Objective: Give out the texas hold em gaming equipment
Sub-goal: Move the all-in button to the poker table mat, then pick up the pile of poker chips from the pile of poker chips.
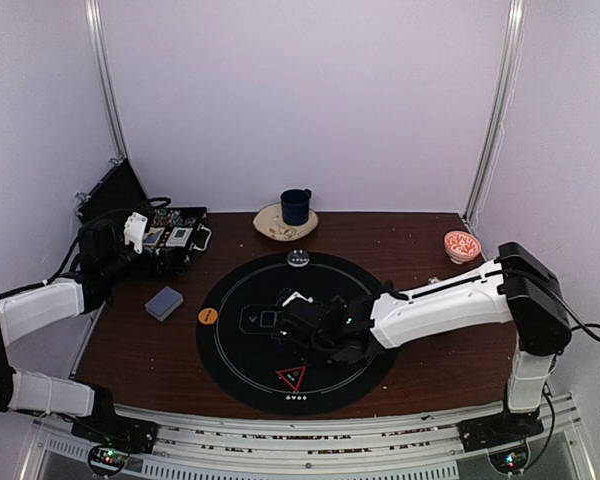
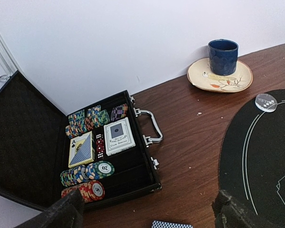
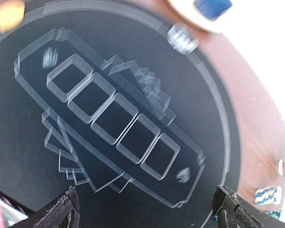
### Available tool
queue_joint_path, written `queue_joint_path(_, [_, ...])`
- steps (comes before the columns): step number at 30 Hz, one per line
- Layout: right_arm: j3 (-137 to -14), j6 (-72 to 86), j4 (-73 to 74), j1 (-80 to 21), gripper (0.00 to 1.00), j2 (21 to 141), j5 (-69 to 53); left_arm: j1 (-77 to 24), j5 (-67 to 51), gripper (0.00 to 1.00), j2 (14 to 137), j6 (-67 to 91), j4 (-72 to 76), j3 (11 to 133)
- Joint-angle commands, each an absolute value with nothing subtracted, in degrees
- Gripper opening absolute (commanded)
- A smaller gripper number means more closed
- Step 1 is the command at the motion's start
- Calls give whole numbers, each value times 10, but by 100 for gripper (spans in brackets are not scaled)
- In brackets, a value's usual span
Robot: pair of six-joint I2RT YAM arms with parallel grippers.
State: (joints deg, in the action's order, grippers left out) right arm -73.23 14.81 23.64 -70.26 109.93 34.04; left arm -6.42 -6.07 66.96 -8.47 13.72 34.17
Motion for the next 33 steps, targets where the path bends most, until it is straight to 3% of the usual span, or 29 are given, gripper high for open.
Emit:
queue_joint_path(1, [-699,143,164,-691,100,1023,413,-60,-52,98,671,-85,170,343])
queue_joint_path(7, [-570,149,9,-643,100,911,352,-60,-50,98,684,-94,157,354])
queue_joint_path(14, [-497,199,-62,-630,100,846,388,-60,-64,98,690,-101,162,352])
queue_joint_path(25, [-522,297,26,-568,100,882,461,-59,-103,98,700,-99,172,346])
queue_joint_path(33, [-487,335,47,-503,100,845,461,-60,-107,98,699,-97,171,344])
